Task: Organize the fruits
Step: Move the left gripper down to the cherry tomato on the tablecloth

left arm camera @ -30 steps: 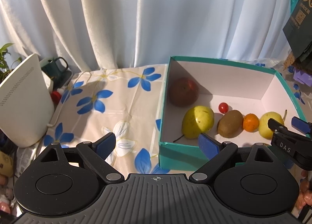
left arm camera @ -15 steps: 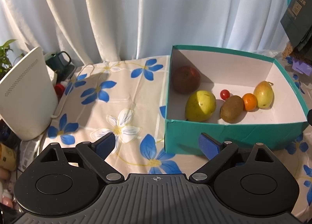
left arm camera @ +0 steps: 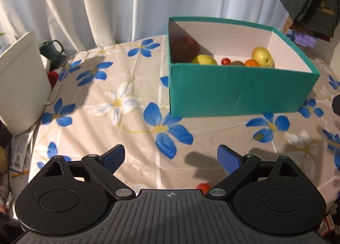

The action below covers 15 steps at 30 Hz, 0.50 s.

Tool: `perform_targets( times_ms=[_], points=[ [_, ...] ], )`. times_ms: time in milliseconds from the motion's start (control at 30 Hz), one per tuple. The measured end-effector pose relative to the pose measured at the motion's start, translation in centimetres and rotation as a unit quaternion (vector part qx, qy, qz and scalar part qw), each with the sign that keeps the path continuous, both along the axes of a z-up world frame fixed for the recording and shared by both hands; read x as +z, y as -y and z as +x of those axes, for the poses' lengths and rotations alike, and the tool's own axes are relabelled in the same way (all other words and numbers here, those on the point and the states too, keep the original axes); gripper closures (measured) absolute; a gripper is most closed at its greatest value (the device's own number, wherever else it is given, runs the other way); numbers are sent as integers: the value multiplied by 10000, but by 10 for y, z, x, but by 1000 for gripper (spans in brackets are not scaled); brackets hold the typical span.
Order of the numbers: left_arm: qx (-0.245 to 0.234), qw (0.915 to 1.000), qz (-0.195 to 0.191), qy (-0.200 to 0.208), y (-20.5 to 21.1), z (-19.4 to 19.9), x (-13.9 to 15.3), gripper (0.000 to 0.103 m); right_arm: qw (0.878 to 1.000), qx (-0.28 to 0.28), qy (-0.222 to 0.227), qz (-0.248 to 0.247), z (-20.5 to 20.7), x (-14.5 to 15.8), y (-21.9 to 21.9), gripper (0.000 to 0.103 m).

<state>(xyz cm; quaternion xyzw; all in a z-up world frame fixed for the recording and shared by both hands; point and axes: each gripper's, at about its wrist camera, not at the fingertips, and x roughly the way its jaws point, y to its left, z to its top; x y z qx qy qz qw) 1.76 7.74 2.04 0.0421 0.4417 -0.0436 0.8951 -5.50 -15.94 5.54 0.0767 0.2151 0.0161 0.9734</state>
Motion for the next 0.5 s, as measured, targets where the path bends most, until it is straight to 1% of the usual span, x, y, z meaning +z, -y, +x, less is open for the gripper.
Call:
perform_targets(
  times_ms=[67,200,333,400,500],
  points=[
    [-84,9999,5,-78,-1,-5,-6,6,9991,201,-289,-248,0,-4,-12,0],
    [-245,9996,-130,-111,-2,-15,-13,6,9975,449,-514,-159,-10,-9,-23,0],
    [-398,9987,-241,-187,-2,-23,-21,6,9968,329,-542,-478,-19,-9,-32,0],
    [-447,9983,-284,-249,-2,-25,-25,6,9969,245,-573,-484,-22,-10,-32,0],
    [-514,9973,-436,-275,-3,-27,-30,6,9963,193,-742,-387,-22,-13,-28,0]
  ],
)
